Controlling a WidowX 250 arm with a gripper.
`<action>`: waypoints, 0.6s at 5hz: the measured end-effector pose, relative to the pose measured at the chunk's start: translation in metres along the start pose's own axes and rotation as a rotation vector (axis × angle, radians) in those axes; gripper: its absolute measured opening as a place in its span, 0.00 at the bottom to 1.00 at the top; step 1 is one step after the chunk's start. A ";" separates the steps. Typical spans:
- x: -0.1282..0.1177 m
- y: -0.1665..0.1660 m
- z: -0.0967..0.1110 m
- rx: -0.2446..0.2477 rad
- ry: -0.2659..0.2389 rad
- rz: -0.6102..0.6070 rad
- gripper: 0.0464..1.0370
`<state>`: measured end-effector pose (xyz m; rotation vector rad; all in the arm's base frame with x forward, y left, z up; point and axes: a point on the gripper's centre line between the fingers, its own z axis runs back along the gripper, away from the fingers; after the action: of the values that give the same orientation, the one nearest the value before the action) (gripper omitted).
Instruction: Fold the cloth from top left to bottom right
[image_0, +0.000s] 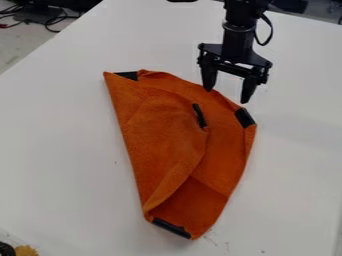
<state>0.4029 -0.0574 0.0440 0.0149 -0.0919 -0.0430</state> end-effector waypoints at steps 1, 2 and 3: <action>-0.002 -0.025 -0.008 -0.061 -0.007 0.024 0.96; -0.012 -0.043 -0.016 -0.106 0.009 0.064 0.96; -0.013 -0.048 -0.022 -0.115 0.024 0.077 0.96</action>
<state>0.3895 -0.1042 0.0195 -0.1025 -0.0654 0.0289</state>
